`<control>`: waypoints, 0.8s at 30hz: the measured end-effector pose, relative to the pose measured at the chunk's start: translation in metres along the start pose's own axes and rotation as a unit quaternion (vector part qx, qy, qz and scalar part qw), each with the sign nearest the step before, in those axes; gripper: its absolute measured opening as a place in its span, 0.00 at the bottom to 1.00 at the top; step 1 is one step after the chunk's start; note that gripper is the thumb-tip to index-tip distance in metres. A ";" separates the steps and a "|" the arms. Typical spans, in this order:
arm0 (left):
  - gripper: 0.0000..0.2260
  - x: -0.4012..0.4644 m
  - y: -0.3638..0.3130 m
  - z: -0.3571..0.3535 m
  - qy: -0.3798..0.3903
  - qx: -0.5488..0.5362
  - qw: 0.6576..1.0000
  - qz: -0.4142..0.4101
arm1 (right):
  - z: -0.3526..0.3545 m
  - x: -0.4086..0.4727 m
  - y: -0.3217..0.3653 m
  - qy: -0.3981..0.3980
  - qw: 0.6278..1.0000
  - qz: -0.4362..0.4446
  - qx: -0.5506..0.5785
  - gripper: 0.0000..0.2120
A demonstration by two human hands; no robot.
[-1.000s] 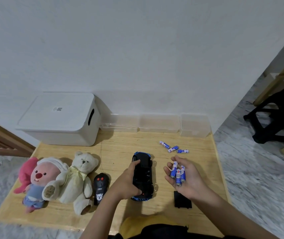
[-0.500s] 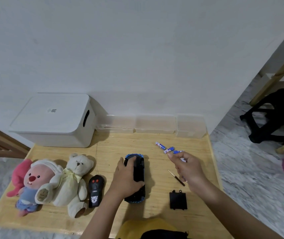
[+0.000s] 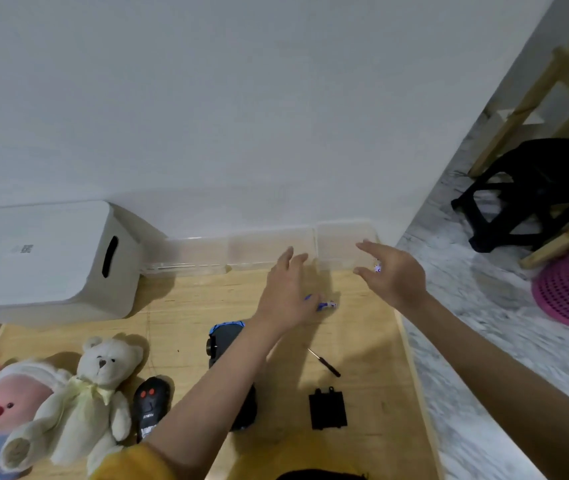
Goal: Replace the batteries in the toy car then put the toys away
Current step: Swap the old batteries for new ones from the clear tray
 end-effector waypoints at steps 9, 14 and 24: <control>0.25 0.076 0.001 -0.038 0.017 0.036 0.995 -0.095 | -0.026 0.030 -0.032 0.038 0.997 0.038 -0.063 0.18; 0.22 0.091 0.006 -0.050 -0.021 0.061 0.989 -0.132 | -0.030 0.027 -0.034 -0.056 0.994 0.097 -0.013 0.15; 0.20 0.090 0.005 -0.061 -0.098 0.095 0.979 -0.151 | -0.032 0.025 -0.038 -0.120 0.987 0.106 0.026 0.14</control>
Point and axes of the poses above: each hand's wrist, its own x-axis towards the middle knuckle, its own z-axis out of the back of the hand, y = z × x, the point moved 5 cm from there along x, towards the middle knuckle, and after that the axes turned 9 degrees about -z, right-handed, at the moved point
